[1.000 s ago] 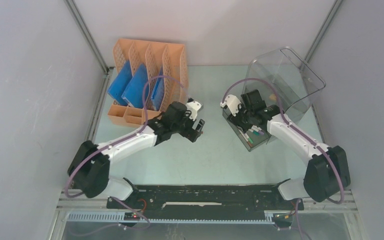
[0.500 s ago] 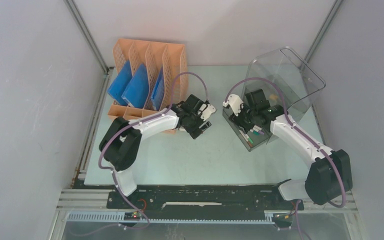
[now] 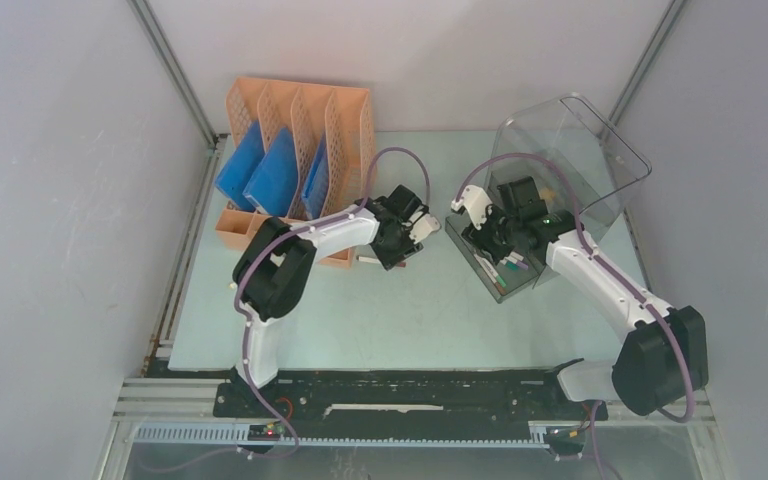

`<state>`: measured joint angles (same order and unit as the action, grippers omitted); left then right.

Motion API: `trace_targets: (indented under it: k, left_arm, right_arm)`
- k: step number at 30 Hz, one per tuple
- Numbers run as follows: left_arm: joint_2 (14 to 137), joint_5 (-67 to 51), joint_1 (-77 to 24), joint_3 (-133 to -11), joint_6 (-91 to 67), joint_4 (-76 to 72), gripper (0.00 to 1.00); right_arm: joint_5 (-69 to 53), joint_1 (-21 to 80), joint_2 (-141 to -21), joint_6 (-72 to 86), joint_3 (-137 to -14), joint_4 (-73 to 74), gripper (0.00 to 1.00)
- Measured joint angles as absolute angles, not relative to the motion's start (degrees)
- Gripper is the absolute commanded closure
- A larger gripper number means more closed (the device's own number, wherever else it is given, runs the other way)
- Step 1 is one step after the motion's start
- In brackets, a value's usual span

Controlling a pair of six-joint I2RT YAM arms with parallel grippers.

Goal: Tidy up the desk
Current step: Place the stationery in the drawer, then pick up the stationery from the center of the board.

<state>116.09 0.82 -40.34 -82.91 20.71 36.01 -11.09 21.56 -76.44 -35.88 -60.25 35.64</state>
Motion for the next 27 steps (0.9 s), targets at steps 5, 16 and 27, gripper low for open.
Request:
trace_targets:
  k: [5, 16, 27]
  left_arm:
    - [116.6, -0.4, -39.9, -83.4, 21.1, 36.8, 0.72]
    - [116.6, -3.8, -39.6, -83.0, 19.4, 36.8, 1.0]
    - [107.9, -5.0, -39.7, -69.1, 10.8, 24.3, 1.0]
  right_arm:
    - [-11.3, 21.5, -76.4, -35.9, -60.2, 35.9, 0.44]
    - [-12.7, 21.5, -75.0, -36.1, -60.2, 36.6, 0.44]
    - [-15.6, 21.5, -72.6, -36.2, -60.2, 37.0, 0.44]
